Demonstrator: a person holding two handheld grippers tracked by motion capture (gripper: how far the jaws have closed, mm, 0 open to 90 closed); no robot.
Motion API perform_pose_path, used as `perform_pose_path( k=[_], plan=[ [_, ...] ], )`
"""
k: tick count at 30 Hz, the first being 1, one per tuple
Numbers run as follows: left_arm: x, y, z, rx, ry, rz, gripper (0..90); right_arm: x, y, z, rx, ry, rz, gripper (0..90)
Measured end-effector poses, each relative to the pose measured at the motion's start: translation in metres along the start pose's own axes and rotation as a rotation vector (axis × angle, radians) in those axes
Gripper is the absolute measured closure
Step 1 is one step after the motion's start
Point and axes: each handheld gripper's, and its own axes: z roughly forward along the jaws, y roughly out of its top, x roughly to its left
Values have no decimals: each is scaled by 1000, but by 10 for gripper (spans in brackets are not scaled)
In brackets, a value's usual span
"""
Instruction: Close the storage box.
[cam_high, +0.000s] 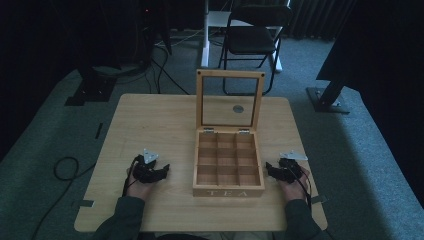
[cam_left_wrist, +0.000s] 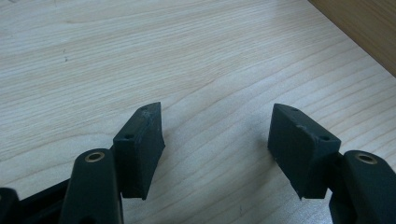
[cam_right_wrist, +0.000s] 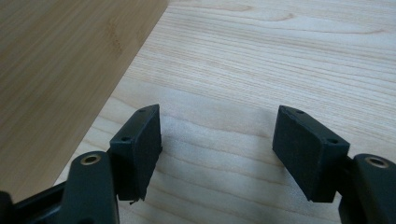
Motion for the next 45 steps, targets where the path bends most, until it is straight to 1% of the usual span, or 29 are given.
perform_pose_path(
  k=[3,5,6,8,11,13,16,17,19,21,24,26,28,32,34,38,45],
  plan=[
    [0,0,0,0,-1,0,358,1,0,1,6,13,-13,260],
    [0,0,0,1,-1,0,358,2,0,1,8,15,-15,255],
    [0,0,0,1,-1,1,358,2,0,1,11,22,-22,229],
    [0,0,0,1,2,-3,358,3,1,2,15,28,-27,206],
    [-1,0,0,3,6,-6,359,4,1,2,16,56,-54,209],
    [-1,0,0,4,6,-6,359,5,1,2,17,66,-61,231],
    [-1,0,0,3,5,-4,359,5,3,0,21,70,-67,331],
    [-1,0,0,1,6,-3,359,5,3,0,23,69,-66,374],
    [0,0,0,2,5,-2,355,4,5,-1,28,67,-68,494],
    [0,0,0,2,5,-2,351,2,7,-2,42,65,-64,529],
    [1,0,1,4,9,-4,327,2,11,-2,44,56,-69,534],
    [1,0,1,5,10,-5,322,3,16,-4,37,56,-78,529],
    [1,0,1,3,10,-5,322,4,21,-5,29,53,-76,525],
    [1,0,1,6,11,-4,320,5,33,-7,8,65,-58,547],
    [1,0,1,3,10,-3,321,5,41,-8,-4,75,-58,549],
    [1,0,0,4,9,-3,329,7,57,-9,-24,72,-81,548],
    [1,0,0,2,9,-4,330,7,86,-4,-62,78,-76,550]
  ],
)
